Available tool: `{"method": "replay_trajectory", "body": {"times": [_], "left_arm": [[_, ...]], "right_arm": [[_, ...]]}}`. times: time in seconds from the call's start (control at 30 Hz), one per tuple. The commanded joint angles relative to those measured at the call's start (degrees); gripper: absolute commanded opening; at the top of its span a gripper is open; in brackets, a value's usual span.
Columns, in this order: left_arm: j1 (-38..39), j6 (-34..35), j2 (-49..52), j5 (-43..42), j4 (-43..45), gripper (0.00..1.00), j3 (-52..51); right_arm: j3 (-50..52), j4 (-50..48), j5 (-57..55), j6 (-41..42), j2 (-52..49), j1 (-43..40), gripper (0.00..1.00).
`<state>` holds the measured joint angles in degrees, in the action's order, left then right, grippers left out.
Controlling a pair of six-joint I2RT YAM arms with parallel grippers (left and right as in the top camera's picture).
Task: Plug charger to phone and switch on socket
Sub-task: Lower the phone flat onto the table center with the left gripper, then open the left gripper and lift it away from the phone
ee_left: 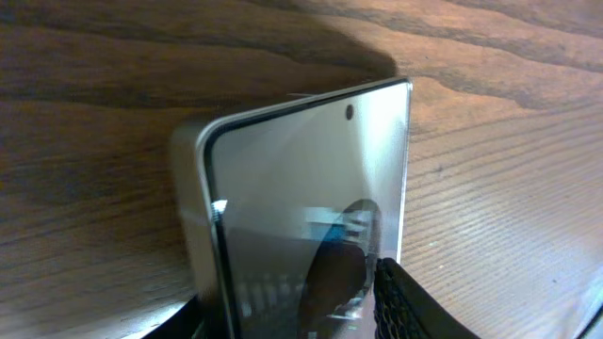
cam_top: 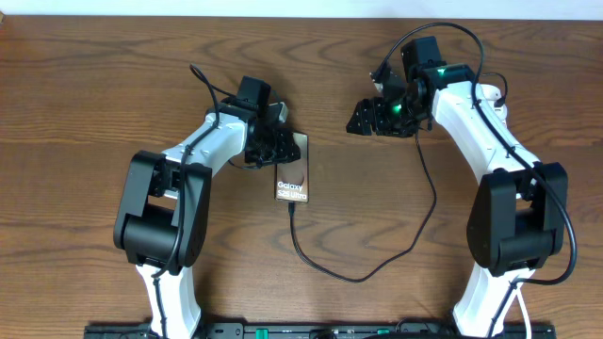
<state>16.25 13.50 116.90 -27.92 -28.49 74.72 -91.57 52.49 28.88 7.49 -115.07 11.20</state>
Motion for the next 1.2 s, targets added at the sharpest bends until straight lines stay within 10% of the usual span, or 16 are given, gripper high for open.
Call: {"method": "replay_trajectory", "body": {"times": [0.0,0.57,1.17], "left_arm": [[-0.42,-0.52,2.58,8.09,-1.07,0.41,-1.49],[-0.48,-1.31,1.29,14.34,-1.07,0.53,-1.25],[-3.13,-2.91,-30.05,20.06,-5.31,0.70,-0.44]], "right_arm": [[-0.83,0.09,-0.07,-0.92,-0.13,-0.24,0.75],[-0.85,-0.09,-0.31,-0.94,0.00,-0.24,0.62],[-0.92,4.85,-6.32,-1.29,20.55,-1.05,0.72]]}}
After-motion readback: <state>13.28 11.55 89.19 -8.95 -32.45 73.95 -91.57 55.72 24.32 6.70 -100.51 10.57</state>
